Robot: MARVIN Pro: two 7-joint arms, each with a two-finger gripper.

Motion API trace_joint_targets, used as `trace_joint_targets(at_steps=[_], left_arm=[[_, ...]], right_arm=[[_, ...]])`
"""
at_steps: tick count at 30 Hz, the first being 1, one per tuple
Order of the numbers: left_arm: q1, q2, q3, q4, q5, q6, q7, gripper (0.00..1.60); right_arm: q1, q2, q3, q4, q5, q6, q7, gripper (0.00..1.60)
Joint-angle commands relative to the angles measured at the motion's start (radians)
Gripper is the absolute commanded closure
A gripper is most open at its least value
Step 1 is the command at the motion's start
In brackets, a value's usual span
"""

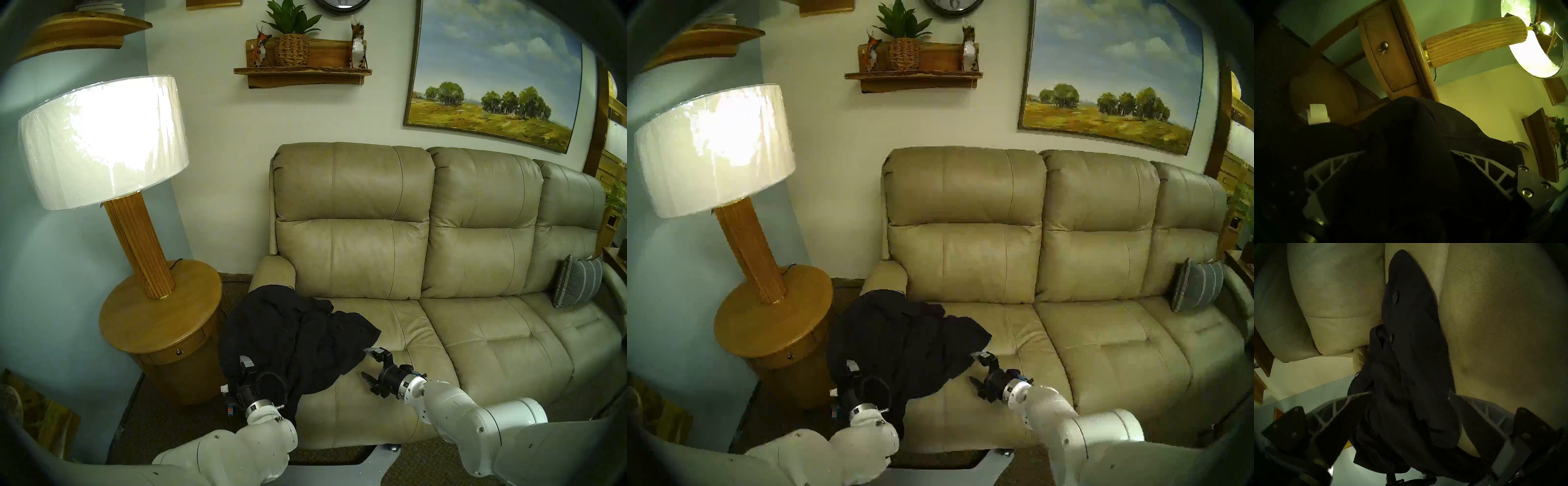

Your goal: Drape jacket on sofa arm

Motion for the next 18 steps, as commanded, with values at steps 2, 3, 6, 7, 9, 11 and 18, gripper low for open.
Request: trace_joint_targets(at_steps=[2, 3, 6, 7, 9, 11, 18], left_arm=[[-0.021, -0.024, 0.027, 0.011, 0.025, -0.021, -0.143, 0.0], [-0.023, -0.024, 0.031, 0.013, 0.03, -0.026, -0.138, 0.0], [-0.022, -0.025, 0.041, 0.013, 0.039, -0.026, -0.175, 0.0], [-0.02, -0.024, 0.046, 0.013, 0.044, -0.024, -0.189, 0.0], [-0.017, -0.023, 0.053, 0.013, 0.05, -0.019, -0.204, 0.0], [-0.014, -0.021, 0.062, 0.013, 0.059, -0.007, -0.212, 0.0], [-0.006, -0.016, 0.077, 0.013, 0.073, 0.002, -0.257, 0.0]], right_arm=[[0.013, -0.002, 0.003, -0.005, 0.001, 0.0, 0.003, 0.0], [0.013, -0.003, 0.004, -0.005, 0.001, 0.0, 0.003, 0.0], [0.012, -0.003, 0.006, -0.005, 0.001, -0.002, 0.003, 0.0], [0.012, -0.004, 0.007, -0.005, 0.001, -0.003, 0.003, 0.0], [0.012, -0.004, 0.008, -0.005, 0.001, -0.004, 0.003, 0.0], [0.012, -0.005, 0.009, -0.005, 0.001, -0.004, 0.004, 0.0], [0.01, -0.004, 0.014, -0.006, 0.0, -0.002, 0.006, 0.0]])
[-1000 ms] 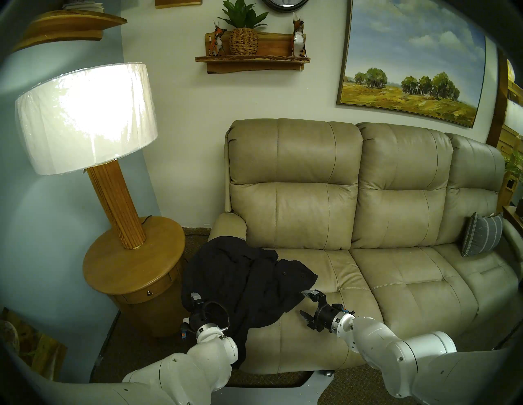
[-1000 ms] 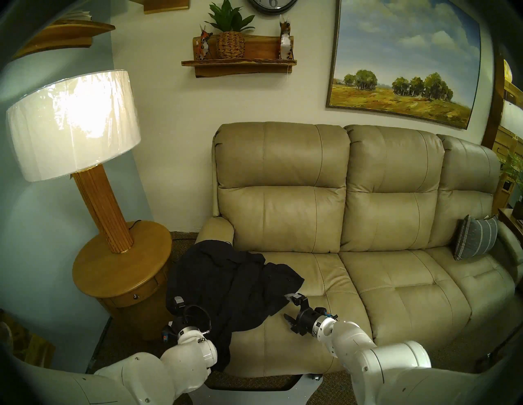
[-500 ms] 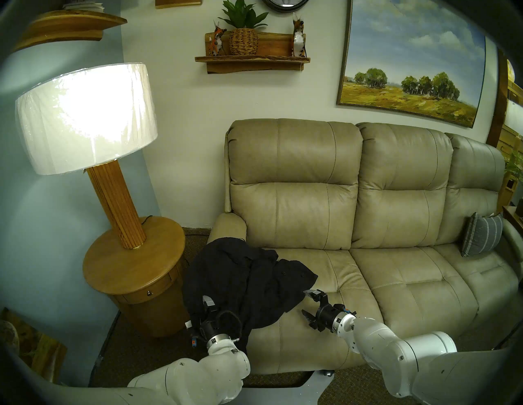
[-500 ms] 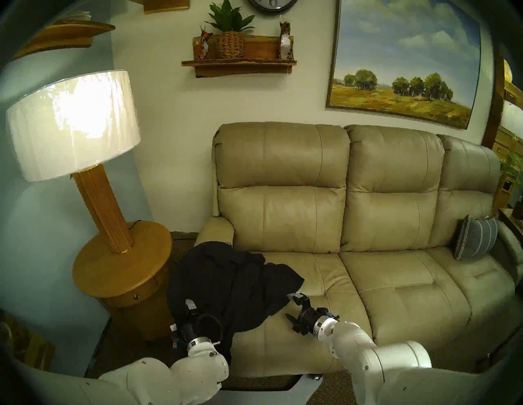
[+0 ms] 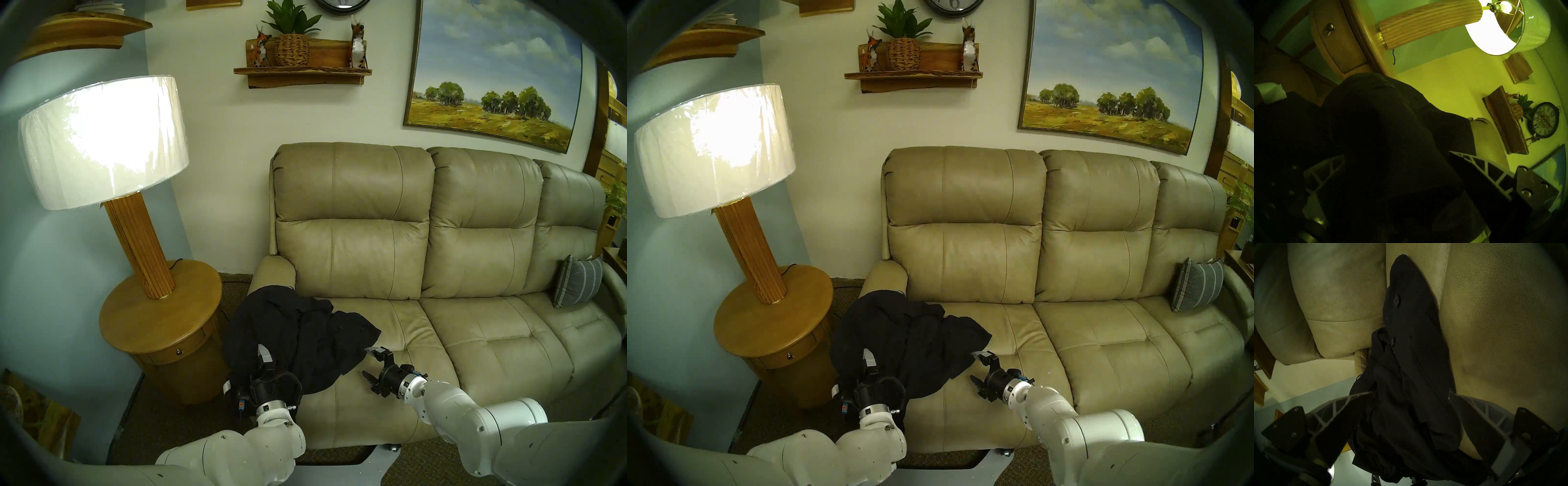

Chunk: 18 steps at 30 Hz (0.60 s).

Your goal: Drape jacket on sofa arm

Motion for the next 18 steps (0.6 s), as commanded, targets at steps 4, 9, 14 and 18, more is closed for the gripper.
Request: trace_joint_targets(at_steps=[4, 9, 14, 18], left_arm=[[0.002, 0.001, 0.025, -0.011, 0.028, 0.026, -0.085, 0.0], [0.008, 0.005, 0.031, -0.011, 0.035, 0.037, -0.112, 0.0], [0.015, 0.009, 0.036, -0.011, 0.042, 0.049, -0.14, 0.0], [0.02, 0.011, 0.039, -0.011, 0.047, 0.058, -0.156, 0.0]], right_arm=[[0.01, 0.0, 0.003, -0.006, 0.001, 0.009, 0.007, 0.0], [0.005, -0.001, 0.007, -0.005, 0.0, 0.014, 0.008, 0.0], [0.004, -0.008, 0.007, -0.006, -0.002, 0.021, 0.01, 0.0], [0.003, -0.018, 0.012, -0.007, 0.002, 0.031, 0.018, 0.0]])
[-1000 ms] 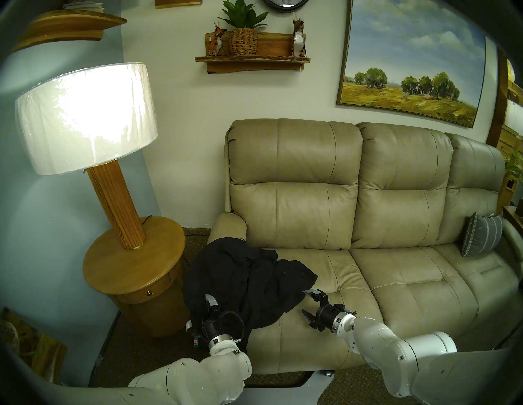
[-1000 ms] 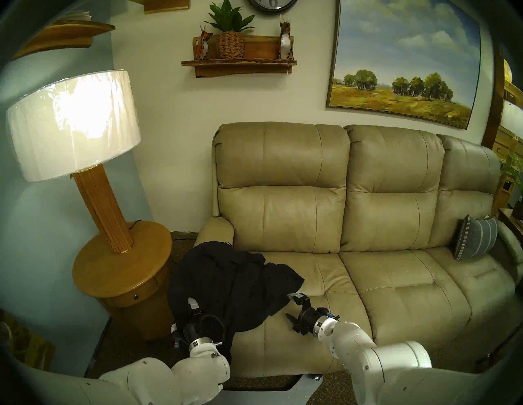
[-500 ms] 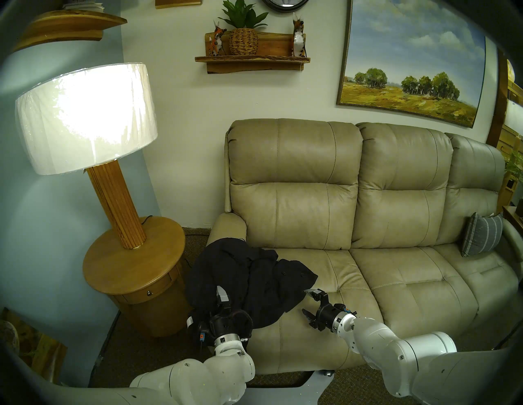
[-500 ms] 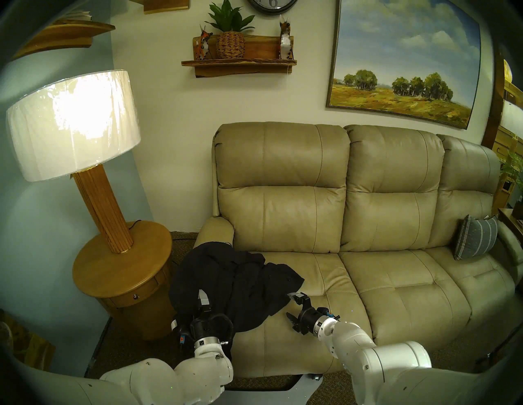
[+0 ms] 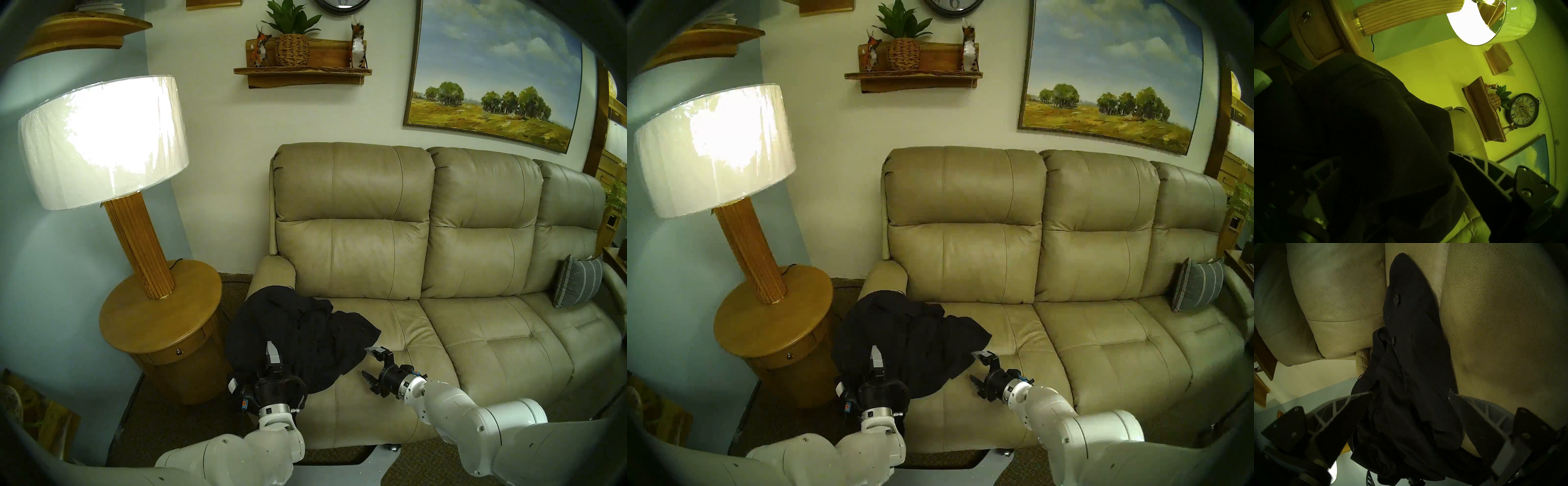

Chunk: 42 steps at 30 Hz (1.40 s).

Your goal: Drape jacket on sofa arm

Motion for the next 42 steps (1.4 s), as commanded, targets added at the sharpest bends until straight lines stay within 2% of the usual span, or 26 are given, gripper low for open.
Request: trace_joint_targets(at_steps=[1, 11, 19, 30, 42], left_arm=[[0.003, 0.006, 0.008, -0.01, 0.013, 0.014, -0.059, 0.0], [0.037, 0.029, 0.011, -0.01, 0.022, 0.017, -0.053, 0.0], [0.064, 0.044, 0.008, -0.01, 0.024, 0.023, -0.06, 0.0], [0.061, 0.044, 0.025, -0.01, 0.05, 0.077, -0.078, 0.0], [0.065, 0.047, 0.052, -0.01, 0.085, 0.099, -0.106, 0.0]], right_arm=[[0.005, -0.013, 0.002, -0.008, 0.004, 0.015, 0.019, 0.0], [0.011, 0.026, 0.024, -0.004, 0.009, 0.011, 0.008, 0.0], [0.006, 0.024, 0.032, -0.001, 0.007, 0.014, 0.004, 0.0], [0.002, 0.023, 0.041, 0.004, 0.006, 0.019, 0.005, 0.0], [-0.003, 0.025, 0.05, 0.008, 0.006, 0.027, 0.008, 0.0]])
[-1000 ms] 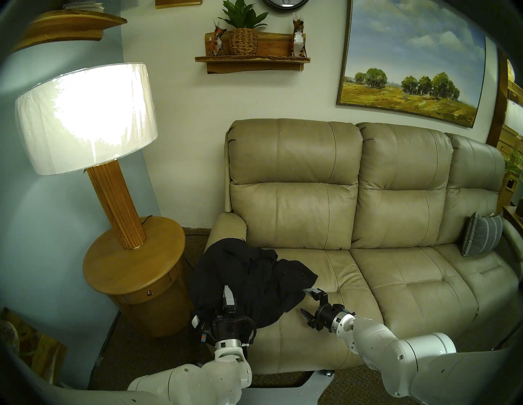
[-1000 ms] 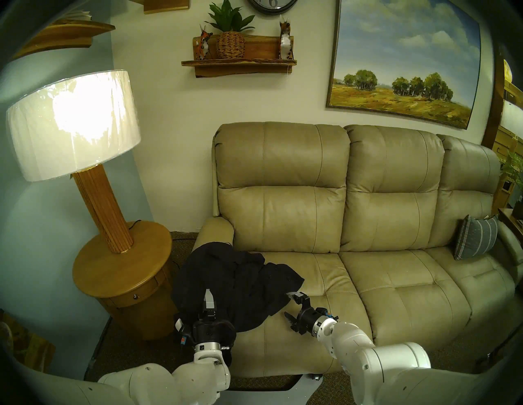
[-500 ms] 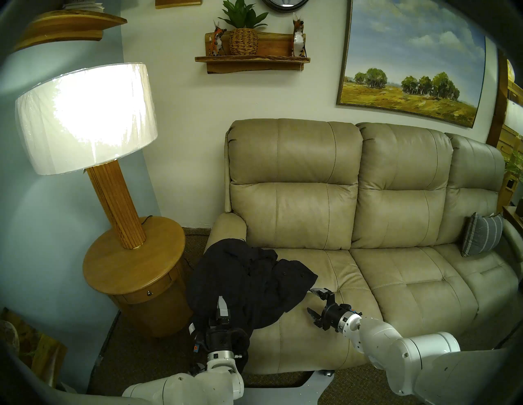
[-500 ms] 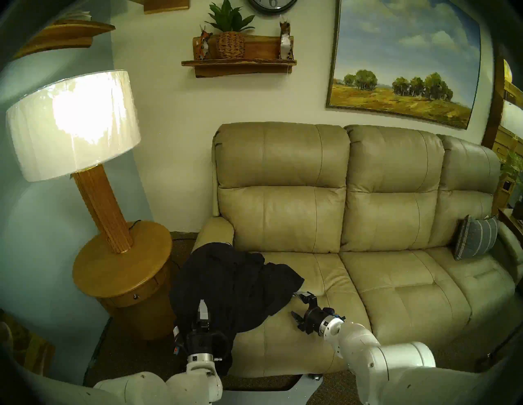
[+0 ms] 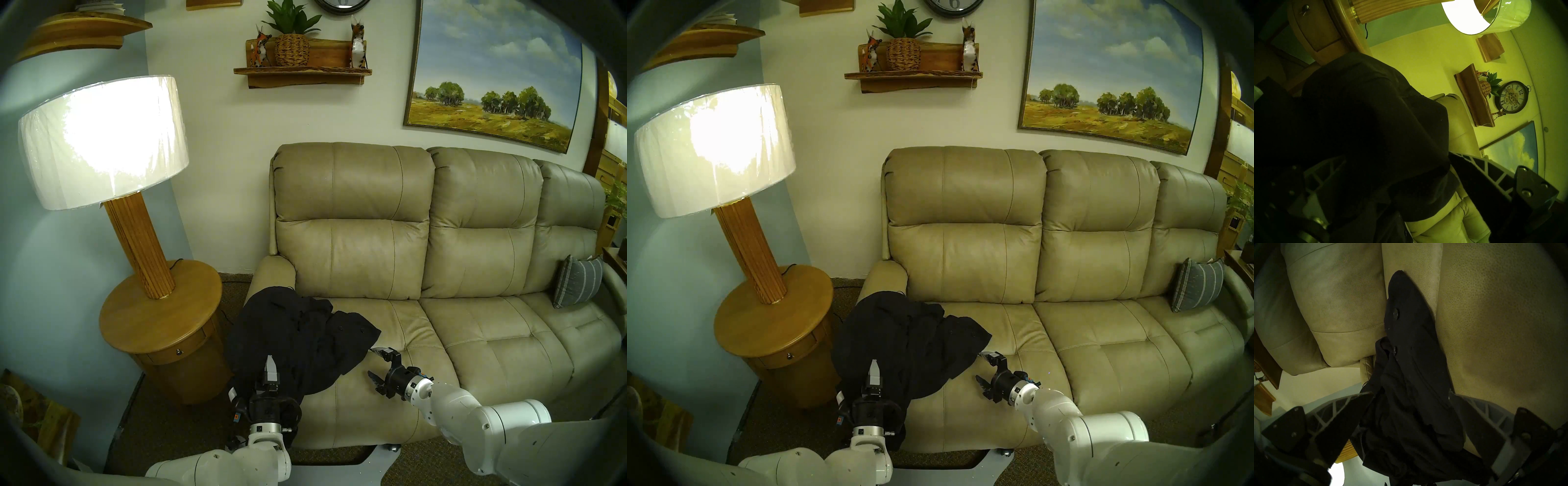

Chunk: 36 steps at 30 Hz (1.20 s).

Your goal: Drape jacket on sofa arm

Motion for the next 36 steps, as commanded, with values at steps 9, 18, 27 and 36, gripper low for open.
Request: trace_joint_targets(at_steps=[9, 18, 27, 36], left_arm=[[0.052, 0.027, 0.027, -0.009, 0.037, 0.014, -0.047, 0.0], [0.074, 0.035, -0.012, -0.009, 0.009, 0.118, -0.039, 0.0], [0.087, 0.039, -0.044, -0.009, -0.017, 0.237, -0.036, 0.0], [0.1, 0.043, -0.051, -0.009, -0.017, 0.311, -0.053, 0.0]], right_arm=[[0.0, 0.026, 0.013, 0.0, 0.003, 0.001, 0.002, 0.0], [-0.002, 0.012, 0.018, 0.005, -0.001, 0.004, -0.004, 0.0], [-0.006, 0.007, 0.021, 0.01, -0.002, 0.004, -0.007, 0.0], [-0.007, 0.001, 0.023, 0.013, -0.003, 0.003, -0.011, 0.0]])
